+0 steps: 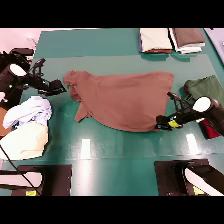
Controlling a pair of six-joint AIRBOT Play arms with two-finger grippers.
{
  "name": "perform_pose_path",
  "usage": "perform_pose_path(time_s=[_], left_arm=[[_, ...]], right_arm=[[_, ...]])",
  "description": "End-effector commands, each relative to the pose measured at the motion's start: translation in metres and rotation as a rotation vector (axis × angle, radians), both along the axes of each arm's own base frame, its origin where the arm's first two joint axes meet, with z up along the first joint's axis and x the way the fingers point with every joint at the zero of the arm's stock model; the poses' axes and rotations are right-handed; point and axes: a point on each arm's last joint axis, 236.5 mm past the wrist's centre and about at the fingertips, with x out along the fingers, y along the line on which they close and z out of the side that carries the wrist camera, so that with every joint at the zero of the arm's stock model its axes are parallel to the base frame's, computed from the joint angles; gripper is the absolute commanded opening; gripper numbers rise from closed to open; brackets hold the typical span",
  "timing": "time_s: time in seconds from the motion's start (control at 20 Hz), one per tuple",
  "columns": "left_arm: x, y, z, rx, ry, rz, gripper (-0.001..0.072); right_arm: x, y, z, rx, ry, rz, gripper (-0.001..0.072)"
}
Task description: Fold the shirts.
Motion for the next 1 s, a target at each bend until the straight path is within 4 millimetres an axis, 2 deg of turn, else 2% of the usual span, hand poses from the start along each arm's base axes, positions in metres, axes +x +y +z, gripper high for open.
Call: perform_pose_path(time_s=[0.0, 0.15, 0.35, 0.6, 0.65, 0.7, 0.75, 0.85, 0.9, 0.95], left_arm=[[0.004, -0.027, -0.025, -0.023, 0.028, -0.028, 0.0502], [0.008, -0.041, -0.041, -0.022, 0.039, -0.024, 0.0501], [0.009, -0.041, -0.052, -0.028, 0.062, 0.005, 0.05], [0.017, -0.042, -0.051, -0.042, 0.04, 0.038, 0.0497], [0.018, -0.042, -0.051, -0.045, 0.036, 0.041, 0.0364], [0.019, -0.042, -0.05, -0.046, 0.036, 0.041, 0.0142], [0.019, -0.042, -0.049, -0.049, 0.037, 0.039, 0.0032], [0.02, -0.039, -0.032, -0.046, 0.033, 0.008, 0.003], [0.023, -0.034, -0.016, -0.037, 0.004, -0.009, 0.003], [0.03, -0.027, 0.011, -0.028, -0.052, -0.017, 0.003]], right_arm=[[0.015, 0.0, 0.017, 0.0, -0.031, 0.008, 0.0019], [0.016, 0.008, 0.014, -0.001, -0.017, 0.043, 0.0019], [0.011, 0.021, 0.008, -0.004, -0.004, 0.093, 0.0019], [0.015, 0.023, 0.015, -0.002, -0.044, 0.095, 0.0019], [0.015, 0.023, 0.017, -0.001, -0.055, 0.094, 0.0019], [0.015, 0.023, 0.021, 0.0, -0.07, 0.094, 0.0019], [0.016, 0.022, 0.025, -0.001, -0.086, 0.093, 0.0019], [0.022, 0.011, 0.034, -0.023, -0.124, 0.075, 0.0019], [0.028, 0.005, 0.043, -0.022, -0.148, 0.053, 0.0019], [0.036, -0.002, 0.056, -0.022, -0.179, 0.024, 0.0019]])
